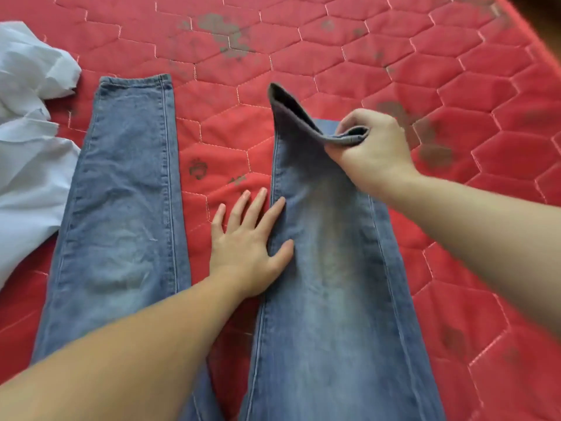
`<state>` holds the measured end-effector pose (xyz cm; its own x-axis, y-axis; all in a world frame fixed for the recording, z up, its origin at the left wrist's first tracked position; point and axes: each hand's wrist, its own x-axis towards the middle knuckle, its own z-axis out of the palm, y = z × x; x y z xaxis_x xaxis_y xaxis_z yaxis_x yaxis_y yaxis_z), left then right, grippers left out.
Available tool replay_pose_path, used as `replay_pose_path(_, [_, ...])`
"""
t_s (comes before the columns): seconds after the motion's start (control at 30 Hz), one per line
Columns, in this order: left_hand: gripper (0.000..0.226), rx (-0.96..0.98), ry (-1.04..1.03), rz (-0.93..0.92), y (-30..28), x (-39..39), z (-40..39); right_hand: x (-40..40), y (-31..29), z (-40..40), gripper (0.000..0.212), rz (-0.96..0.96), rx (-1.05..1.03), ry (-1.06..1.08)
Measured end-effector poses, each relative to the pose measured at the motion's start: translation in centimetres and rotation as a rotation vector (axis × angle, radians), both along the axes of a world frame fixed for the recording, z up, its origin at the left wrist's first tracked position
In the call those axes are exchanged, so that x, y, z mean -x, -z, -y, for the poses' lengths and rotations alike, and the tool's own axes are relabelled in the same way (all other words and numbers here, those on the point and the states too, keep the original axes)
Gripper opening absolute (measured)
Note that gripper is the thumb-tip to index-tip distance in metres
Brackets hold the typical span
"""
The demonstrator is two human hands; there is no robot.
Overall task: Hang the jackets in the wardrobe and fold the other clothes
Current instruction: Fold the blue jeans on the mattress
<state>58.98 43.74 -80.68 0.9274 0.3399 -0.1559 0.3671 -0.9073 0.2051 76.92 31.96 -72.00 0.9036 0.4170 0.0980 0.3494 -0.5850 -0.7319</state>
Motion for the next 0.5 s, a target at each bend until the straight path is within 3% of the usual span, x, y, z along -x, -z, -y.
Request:
replay_pose_path(0.13, [0.068, 0.047, 0.061, -0.128, -1.0, 0.7, -0.2, 9.6, 1.5, 7.8, 0.022, 0.033, 0.191, -0.144])
replay_pose_path(0.23, [0.052, 0.268, -0.087, 0.013, -1.7, 5.4, 2.1, 15.4, 3.1, 12.4, 0.038, 0.04, 0.233, -0.202])
replay_pose_path(0.33, [0.046, 0.379, -0.159, 0.188, -3.3, 11.7, 6.6, 20.5, 3.8, 15.6, 0.037, 0.05, 0.232, -0.223])
replay_pose_path(0.47, [0.047, 0.593, -0.17, 0.161, -5.6, 15.8, 10.5, 25.2, 3.4, 18.7, 0.03, 0.087, 0.227, -0.26])
replay_pose_path(0.5, [0.05, 0.534, -0.106, 0.131, -5.9, 16.6, 10.9, 26.0, 3.2, 19.4, 0.029, 0.088, 0.224, -0.259])
